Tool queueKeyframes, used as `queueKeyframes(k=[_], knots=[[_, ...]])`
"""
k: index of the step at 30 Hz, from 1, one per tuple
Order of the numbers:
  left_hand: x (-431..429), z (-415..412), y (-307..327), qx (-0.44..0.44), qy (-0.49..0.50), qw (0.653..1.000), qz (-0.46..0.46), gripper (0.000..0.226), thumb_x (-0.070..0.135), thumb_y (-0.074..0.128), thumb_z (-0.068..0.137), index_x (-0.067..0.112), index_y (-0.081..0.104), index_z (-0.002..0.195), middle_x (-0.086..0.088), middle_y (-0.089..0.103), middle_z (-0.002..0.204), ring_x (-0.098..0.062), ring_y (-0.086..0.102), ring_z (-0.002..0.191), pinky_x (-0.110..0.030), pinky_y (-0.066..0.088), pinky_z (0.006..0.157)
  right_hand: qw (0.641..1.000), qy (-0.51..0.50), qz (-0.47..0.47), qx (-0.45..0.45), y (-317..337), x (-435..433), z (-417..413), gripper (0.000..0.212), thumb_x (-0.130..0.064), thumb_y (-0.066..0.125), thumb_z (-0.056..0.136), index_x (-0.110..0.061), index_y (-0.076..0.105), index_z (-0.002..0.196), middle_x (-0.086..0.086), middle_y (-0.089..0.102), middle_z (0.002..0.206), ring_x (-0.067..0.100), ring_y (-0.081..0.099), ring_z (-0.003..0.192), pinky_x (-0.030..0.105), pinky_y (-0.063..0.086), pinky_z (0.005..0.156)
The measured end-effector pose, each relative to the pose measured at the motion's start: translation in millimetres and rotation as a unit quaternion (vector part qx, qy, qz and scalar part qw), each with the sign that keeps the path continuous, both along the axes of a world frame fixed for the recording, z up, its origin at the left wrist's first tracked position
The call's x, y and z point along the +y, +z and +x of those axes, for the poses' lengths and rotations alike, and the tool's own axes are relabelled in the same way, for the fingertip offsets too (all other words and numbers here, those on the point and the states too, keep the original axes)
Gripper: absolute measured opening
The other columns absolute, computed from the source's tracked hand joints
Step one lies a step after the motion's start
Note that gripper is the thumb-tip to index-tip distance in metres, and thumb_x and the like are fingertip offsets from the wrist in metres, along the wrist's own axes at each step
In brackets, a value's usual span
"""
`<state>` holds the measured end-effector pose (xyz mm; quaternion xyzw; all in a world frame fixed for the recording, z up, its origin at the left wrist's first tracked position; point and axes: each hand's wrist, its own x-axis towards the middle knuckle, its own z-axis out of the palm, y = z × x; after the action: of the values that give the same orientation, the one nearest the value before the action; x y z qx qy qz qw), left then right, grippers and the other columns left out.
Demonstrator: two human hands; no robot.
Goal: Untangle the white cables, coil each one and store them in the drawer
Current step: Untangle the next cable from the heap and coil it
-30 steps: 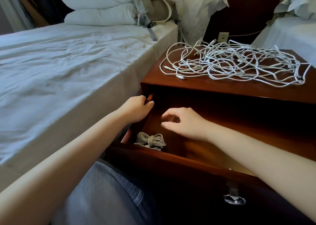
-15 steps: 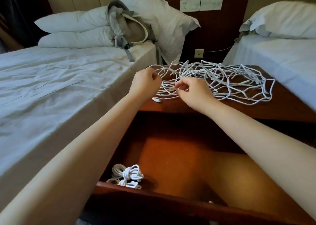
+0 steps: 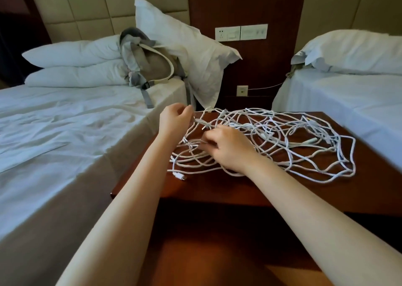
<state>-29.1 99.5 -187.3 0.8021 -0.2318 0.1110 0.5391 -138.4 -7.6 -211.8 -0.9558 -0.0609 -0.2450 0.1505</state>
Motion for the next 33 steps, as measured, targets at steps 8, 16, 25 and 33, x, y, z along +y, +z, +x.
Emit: queueKeyframes(k=[8,16,25,33], knots=[[9,-24,-5,0.017,-0.191,0.981,0.034,0.040,0.036,0.045,0.096,0.012,0.067,0.073,0.001,0.067,0.075,-0.004,0.059,0.068,-0.012,0.045,0.068,0.896,-0.032,0.392,-0.205,12,-24,-3,0.024,-0.025,0.051,0.097,-0.013,0.068,0.083,0.005,0.063,0.066,0.015,0.057,0.058,0.026,0.046,0.060],[5,-28,12,-0.053,-0.192,0.968,-0.153,0.022,0.017,0.053,0.087,0.011,0.051,0.066,0.009,0.047,0.051,-0.016,0.041,0.051,-0.030,0.035,0.050,0.935,-0.014,0.337,-0.105,7,-28,-12,0.022,-0.027,0.049,0.097,-0.017,0.058,0.079,-0.005,0.056,0.064,0.007,0.049,0.054,0.025,0.044,0.057],[22,-23,6,0.029,-0.192,0.980,-0.039,0.026,0.016,0.057,0.087,0.019,0.057,0.061,0.003,0.044,0.056,-0.011,0.036,0.052,-0.021,0.031,0.052,0.909,-0.055,0.396,-0.118,4,-29,-14,0.027,-0.024,0.042,0.100,-0.014,0.060,0.081,0.001,0.059,0.067,0.013,0.054,0.057,0.026,0.047,0.055],[26,5,-30,-0.101,-0.015,0.988,0.115,0.020,0.014,0.062,0.088,0.005,0.069,0.072,0.001,0.056,0.084,-0.007,0.047,0.077,-0.016,0.033,0.070,0.839,-0.120,0.497,-0.185,4,-35,-15,0.028,-0.022,0.042,0.100,-0.019,0.062,0.080,0.001,0.064,0.063,0.020,0.062,0.064,0.033,0.055,0.066]])
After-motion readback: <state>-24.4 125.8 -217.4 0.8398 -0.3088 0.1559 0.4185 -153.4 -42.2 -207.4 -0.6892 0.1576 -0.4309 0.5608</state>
